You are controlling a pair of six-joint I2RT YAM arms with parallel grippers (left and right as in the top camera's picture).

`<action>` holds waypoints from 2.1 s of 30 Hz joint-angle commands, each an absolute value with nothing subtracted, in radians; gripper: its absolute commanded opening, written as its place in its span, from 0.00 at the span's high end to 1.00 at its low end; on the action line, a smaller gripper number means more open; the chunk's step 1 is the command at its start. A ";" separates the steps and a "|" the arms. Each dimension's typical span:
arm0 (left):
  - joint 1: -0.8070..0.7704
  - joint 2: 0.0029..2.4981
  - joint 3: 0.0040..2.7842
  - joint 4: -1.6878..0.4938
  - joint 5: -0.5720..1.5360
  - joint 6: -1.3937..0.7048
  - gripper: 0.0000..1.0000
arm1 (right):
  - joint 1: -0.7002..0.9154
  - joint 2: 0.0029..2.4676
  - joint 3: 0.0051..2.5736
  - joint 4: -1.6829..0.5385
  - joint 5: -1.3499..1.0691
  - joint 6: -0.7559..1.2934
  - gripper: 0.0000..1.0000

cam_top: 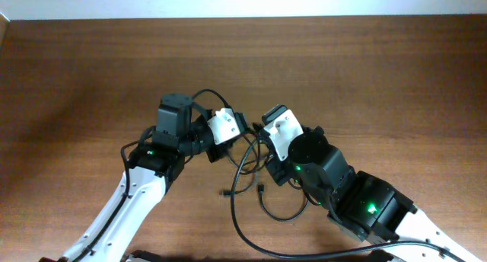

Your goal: Untangle cables

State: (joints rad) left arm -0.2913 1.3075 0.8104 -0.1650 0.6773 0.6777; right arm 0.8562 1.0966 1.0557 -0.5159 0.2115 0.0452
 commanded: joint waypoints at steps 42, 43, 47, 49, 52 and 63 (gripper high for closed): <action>0.147 0.828 0.820 -0.451 0.644 0.199 0.32 | 0.381 1.086 1.081 -0.687 -0.642 -0.123 0.96; 0.147 0.847 0.820 -0.451 0.688 0.199 0.33 | 0.394 1.086 1.081 -0.688 -0.631 -0.123 0.96; 0.074 1.018 0.820 -0.451 0.813 0.415 0.46 | 0.492 1.085 1.081 -0.653 -0.664 -0.127 0.96; -0.056 1.144 0.820 -0.450 0.812 0.555 0.51 | 0.505 1.084 1.110 -0.636 -0.668 -0.115 0.96; -0.219 1.269 0.820 -0.358 0.752 0.626 0.40 | 0.505 1.083 1.119 -0.651 -0.733 -0.115 0.96; -0.410 1.409 0.820 -0.168 0.762 0.650 0.31 | 0.505 1.083 1.119 -0.748 -0.778 -0.115 0.96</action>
State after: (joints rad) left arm -0.3817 1.4029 0.8135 -0.1703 0.7467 0.6144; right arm 0.4992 1.0920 1.0908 -0.7490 -0.7509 -0.1123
